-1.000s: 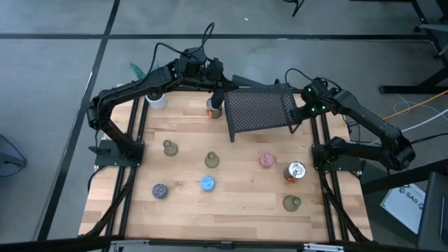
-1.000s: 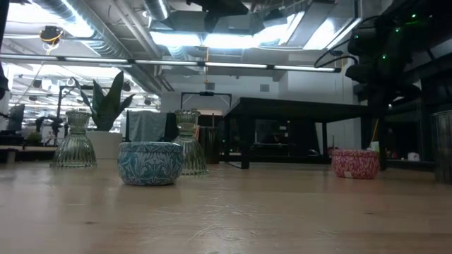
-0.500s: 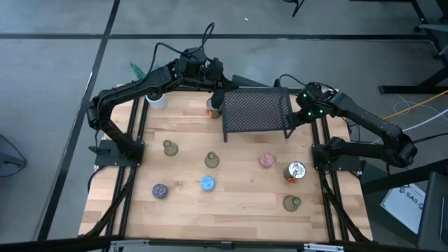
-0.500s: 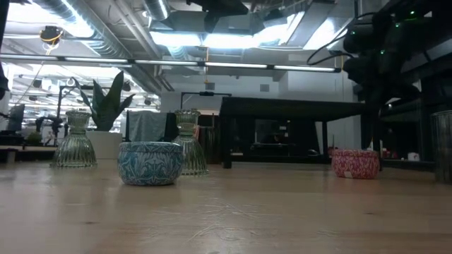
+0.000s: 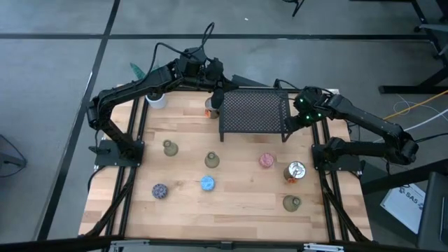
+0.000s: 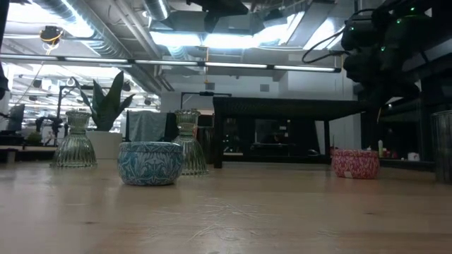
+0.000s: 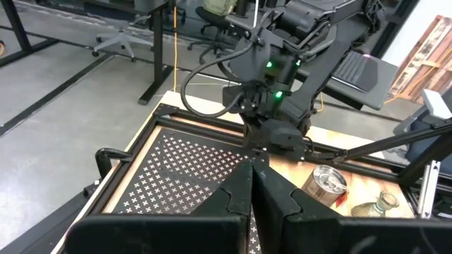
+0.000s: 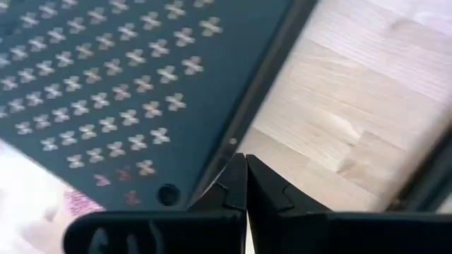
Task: Pick & Place candle stick holders
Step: Adjust the shelf, then put the top silver scented candle on the shelf
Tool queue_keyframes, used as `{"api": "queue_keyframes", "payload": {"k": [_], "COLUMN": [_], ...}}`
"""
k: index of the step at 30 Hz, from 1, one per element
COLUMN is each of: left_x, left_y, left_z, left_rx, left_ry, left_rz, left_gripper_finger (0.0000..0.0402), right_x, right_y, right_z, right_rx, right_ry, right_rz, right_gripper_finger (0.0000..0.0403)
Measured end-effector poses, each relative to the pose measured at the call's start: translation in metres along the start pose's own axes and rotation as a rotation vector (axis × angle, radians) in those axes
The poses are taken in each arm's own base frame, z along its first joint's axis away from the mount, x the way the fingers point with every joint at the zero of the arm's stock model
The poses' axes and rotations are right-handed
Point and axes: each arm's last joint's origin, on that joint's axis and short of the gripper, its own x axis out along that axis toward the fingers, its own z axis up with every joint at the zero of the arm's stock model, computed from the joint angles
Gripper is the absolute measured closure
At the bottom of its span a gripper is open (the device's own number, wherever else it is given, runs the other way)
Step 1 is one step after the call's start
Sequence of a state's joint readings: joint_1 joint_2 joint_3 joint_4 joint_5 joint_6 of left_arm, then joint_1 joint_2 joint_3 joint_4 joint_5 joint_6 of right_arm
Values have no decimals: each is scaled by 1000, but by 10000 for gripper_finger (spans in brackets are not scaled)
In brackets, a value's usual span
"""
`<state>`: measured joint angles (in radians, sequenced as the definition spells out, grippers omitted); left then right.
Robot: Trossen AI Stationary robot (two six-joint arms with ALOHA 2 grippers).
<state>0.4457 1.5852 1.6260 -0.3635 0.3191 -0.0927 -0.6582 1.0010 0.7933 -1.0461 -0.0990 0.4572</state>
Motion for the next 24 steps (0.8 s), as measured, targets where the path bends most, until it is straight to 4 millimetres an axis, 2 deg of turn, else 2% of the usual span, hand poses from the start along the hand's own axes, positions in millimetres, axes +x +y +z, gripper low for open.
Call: {"api": "queue_keyframes", "payload": {"k": [7, 15, 24], "left_x": [-8, -20, -28], "left_y": [3, 14, 23], "left_z": [1, 1, -26], "left_rx": [-41, -45, -55], "left_ry": [3, 37, 309], "left_rz": [28, 70, 152], "left_gripper_finger": [400, 400, 400], "right_x": [-14, -49, -86], "right_y": [-4, -2, 9], "right_z": [-9, -12, 2], "right_rx": [-4, -91, -204], "right_ry": [-59, -200, -444], "right_rz": [-1, 41, 133], "right_gripper_finger": [403, 403, 400]}}
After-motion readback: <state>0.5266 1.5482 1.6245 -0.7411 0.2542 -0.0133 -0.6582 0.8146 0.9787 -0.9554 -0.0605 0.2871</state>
